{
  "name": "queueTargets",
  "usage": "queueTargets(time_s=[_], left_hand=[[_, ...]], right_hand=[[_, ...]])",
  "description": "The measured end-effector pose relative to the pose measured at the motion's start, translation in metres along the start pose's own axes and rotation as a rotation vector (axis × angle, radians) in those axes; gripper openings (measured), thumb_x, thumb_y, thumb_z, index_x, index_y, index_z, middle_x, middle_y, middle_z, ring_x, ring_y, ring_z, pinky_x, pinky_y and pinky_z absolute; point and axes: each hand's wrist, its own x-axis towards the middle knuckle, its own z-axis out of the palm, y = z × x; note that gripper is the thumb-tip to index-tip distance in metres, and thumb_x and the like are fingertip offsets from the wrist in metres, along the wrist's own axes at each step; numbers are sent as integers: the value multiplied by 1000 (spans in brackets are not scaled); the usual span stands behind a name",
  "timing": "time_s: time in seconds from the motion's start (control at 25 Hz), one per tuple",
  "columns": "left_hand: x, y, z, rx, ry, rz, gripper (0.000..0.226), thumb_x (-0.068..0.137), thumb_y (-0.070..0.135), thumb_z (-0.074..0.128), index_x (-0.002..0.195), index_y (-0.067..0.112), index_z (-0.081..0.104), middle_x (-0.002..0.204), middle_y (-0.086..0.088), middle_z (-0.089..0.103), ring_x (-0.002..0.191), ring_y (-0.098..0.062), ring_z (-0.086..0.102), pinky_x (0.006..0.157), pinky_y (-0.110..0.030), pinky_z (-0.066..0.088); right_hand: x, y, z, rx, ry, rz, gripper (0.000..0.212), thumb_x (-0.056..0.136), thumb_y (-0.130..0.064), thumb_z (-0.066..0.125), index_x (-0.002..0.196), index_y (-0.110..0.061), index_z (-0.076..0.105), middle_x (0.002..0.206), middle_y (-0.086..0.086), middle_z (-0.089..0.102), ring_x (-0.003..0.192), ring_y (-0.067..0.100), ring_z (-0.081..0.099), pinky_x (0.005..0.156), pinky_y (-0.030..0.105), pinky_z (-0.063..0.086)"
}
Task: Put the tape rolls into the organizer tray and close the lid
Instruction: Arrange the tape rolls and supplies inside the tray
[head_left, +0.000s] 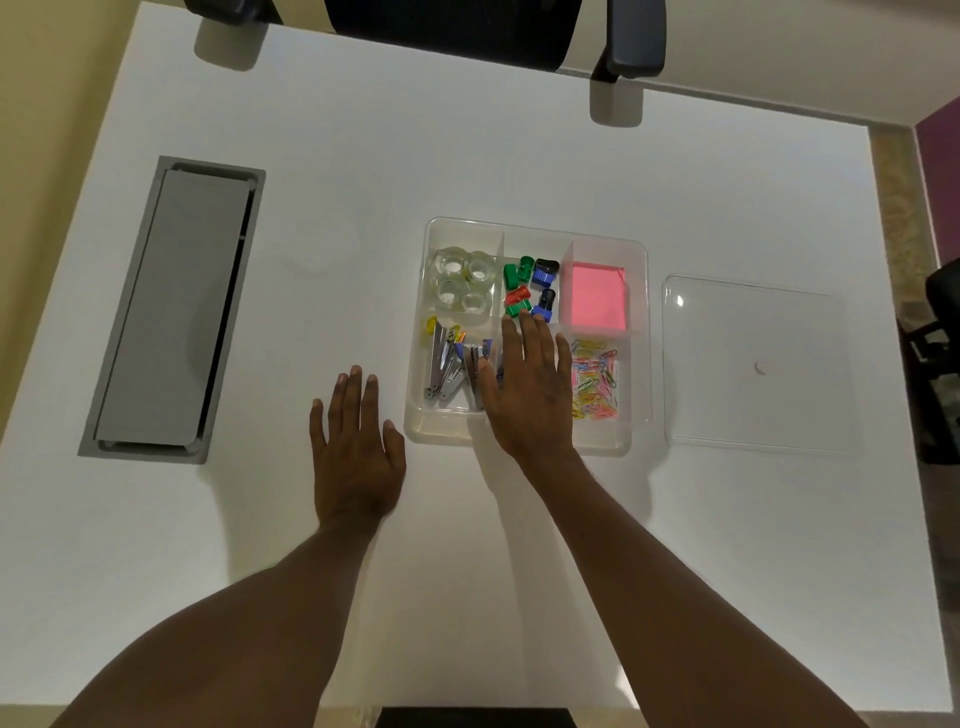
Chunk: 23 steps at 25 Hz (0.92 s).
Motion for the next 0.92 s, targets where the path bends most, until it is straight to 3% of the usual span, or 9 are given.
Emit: queueTargets(time_s=[0.2,0.36,0.72,0.92], left_hand=[[-1,-2,4,6,15,14,62,109,36,26,168,17,24,179,-7,20,167,-24,18,136,-54,15],[-1,-2,3,0,-4,16,63,110,40,17,169,17,22,179,-7,19,167,-25,18,135,-55,17],[0,-3,4,0,-37,2,65,110,41,12,170,17,21,180,-6,17,168,-25,17,135,-56,19],[1,-3,4,0,-49,0,65,110,43,10,170,19,18,180,-5,16,168,-25,16,135,-55,19]], right_hand=[[44,-8,-11,-9,121,-150,39,100,-32,46,133,-15,58,135,4,61,129,24,53,114,44,35],[102,-18,-22,-115,54,-306,38,87,-10,53,122,-17,66,127,2,63,120,26,55,105,42,34],[157,-23,-17,-302,-127,-589,54,87,-5,53,136,-28,60,115,8,54,110,29,50,94,43,35],[161,-14,-15,-325,-113,-617,43,91,-12,56,131,-24,62,113,10,54,109,30,51,95,44,36]])
